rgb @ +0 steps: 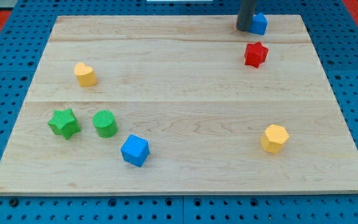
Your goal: Point at the red star
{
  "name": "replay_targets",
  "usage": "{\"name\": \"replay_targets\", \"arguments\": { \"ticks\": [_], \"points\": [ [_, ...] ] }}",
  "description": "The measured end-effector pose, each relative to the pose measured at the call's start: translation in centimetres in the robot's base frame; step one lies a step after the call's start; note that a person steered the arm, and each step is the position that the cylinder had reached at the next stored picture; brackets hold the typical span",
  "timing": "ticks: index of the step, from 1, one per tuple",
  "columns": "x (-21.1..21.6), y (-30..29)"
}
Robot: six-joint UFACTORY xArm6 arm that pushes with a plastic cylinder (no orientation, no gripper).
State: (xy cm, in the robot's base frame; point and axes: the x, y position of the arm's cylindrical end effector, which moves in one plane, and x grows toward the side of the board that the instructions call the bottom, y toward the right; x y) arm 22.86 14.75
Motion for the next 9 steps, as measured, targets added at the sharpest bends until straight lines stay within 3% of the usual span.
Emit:
{"name": "replay_targets", "arguments": {
  "ticks": [2,4,7,9],
  "points": [
    [-0.6,1.3],
    [1.9,0.6],
    [2.8,-7.1],
    [7.5,-10.1]
  ]
}}
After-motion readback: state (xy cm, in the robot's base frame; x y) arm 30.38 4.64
